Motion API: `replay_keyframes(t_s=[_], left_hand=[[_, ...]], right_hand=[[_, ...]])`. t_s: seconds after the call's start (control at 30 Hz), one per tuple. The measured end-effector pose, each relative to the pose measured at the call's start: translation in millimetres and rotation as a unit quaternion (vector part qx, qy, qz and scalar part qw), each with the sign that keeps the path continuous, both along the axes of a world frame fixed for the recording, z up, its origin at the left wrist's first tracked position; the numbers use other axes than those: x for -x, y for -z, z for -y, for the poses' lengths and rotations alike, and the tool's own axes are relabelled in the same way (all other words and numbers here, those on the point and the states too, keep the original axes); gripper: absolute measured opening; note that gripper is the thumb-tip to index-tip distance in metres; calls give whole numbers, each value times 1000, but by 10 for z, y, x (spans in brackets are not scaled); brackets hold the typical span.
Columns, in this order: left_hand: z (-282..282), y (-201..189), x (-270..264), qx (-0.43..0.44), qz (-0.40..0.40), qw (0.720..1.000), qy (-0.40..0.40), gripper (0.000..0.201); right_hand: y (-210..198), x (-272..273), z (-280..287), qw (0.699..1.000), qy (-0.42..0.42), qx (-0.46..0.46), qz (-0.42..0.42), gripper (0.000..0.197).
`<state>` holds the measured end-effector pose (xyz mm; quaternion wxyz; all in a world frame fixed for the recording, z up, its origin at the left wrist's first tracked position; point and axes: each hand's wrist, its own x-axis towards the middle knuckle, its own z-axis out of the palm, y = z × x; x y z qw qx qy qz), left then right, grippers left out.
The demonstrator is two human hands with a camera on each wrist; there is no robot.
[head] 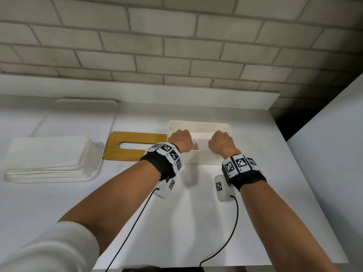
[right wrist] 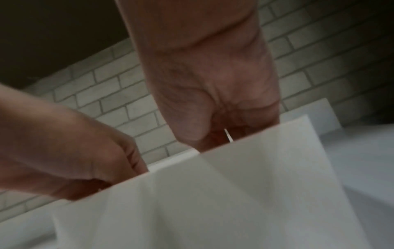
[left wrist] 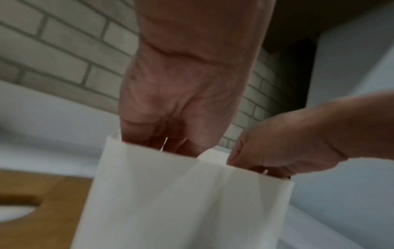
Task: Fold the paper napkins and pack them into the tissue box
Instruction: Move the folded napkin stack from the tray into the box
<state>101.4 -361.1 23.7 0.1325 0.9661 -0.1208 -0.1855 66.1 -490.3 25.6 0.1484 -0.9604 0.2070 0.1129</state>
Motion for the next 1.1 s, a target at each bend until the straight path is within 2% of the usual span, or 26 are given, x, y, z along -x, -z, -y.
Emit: replay_keyframes(t_s=[0.07, 0.2, 0.27, 0.33, 0.4, 0.5, 0.57, 0.63, 0.7, 0.83, 0.93, 1.0, 1.1], left_hand=[[-25, 51, -7, -11, -23, 1000, 10, 32], [-71, 9, 37, -2, -27, 999, 19, 33], [-122, -60, 77, 33, -34, 999, 15, 33], [-260, -127, 99, 113, -24, 993, 2, 33], [-504, -223, 142, 228, 7, 973, -30, 29], [-1139, -376, 186, 377, 17, 920, -106, 20], [-1606, -452, 195, 465, -21, 868, -176, 16], [-2076, -508, 176, 492, -20, 840, -226, 14], [-2559, -543, 154, 481, 6, 835, -267, 14], [-3489, -453, 78, 417, 86, 834, -351, 10], [-3988, -326, -8, 304, 128, 858, -393, 16], [-4176, -243, -65, 215, 108, 877, -415, 30], [-4293, -102, -158, 150, 48, 882, -444, 50]], right_hand=[[29, 8, 0, 999, 2, -13, -45, 33], [16, -13, 5, 999, 8, -22, -44, 27], [-1, 0, 12, 999, 17, -28, -38, 24], [-49, 51, -20, 1000, 24, 5, 16, 29], [-144, 135, -96, 991, 19, 28, 127, 34], [-301, 225, -469, 963, 27, -87, 255, 45], [-342, 196, -797, 936, 37, -221, 273, 40], [-371, 133, -1203, 897, 56, -364, 245, 27], [-390, 77, -1663, 870, 58, -450, 193, 22], [-362, -88, -2550, 862, 36, -492, 114, 18], [-286, -265, -3060, 880, 32, -470, 62, 10], [-184, -360, -3297, 896, 30, -441, 32, 13], [36, -419, -3520, 914, 35, -403, 23, 15]])
